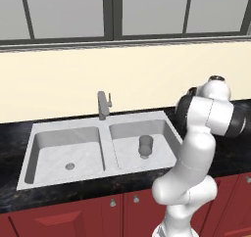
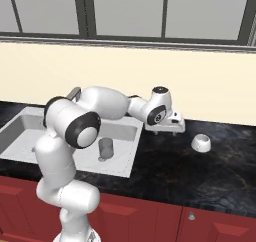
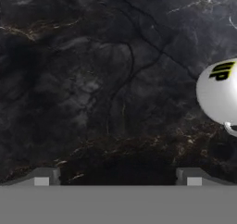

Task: Move any existing items from the left basin to the right basin for drying. Then move the mug from the counter to the left basin of the sink for washing.

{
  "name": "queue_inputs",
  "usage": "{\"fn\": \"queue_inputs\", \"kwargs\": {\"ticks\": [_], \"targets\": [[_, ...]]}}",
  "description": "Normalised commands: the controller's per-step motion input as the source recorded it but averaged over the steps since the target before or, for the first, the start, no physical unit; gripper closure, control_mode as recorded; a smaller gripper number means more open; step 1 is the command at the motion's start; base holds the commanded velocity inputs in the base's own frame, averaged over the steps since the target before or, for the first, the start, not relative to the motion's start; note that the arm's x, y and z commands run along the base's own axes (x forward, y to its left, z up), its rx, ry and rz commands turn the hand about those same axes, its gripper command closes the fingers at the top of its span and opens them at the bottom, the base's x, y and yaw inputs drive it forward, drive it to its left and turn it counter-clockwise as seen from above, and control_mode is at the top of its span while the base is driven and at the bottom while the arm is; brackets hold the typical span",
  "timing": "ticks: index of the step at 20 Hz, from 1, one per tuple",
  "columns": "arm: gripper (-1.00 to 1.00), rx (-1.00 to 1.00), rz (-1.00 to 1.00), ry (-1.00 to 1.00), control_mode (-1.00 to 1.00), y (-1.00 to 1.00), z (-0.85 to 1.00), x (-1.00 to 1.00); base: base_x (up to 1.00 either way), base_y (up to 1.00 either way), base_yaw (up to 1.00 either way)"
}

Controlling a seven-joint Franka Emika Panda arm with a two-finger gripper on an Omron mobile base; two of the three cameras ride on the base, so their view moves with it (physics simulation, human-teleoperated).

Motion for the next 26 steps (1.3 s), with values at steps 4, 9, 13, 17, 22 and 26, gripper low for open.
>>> {"fn": "queue_inputs", "kwargs": {"ticks": [4,9,13,17,22,26], "targets": [[-1.00,0.05,-0.30,0.00,-1.00,-0.62,0.00,0.00,0.00,0.00,0.00],[-1.00,0.04,-0.23,-0.01,-1.00,-0.55,0.00,0.00,0.00,0.00,0.00],[-1.00,0.05,-0.13,0.00,-1.00,-0.44,-0.01,0.00,0.00,0.00,0.00],[-1.00,0.03,-0.12,0.00,-1.00,-0.40,-0.05,0.00,0.00,0.00,0.00],[-1.00,0.00,-0.11,0.00,-1.00,-0.26,-0.16,0.00,0.00,0.00,0.00],[-1.00,0.00,-0.08,0.00,-1.00,-0.17,-0.40,0.00,0.00,0.00,0.00]]}}
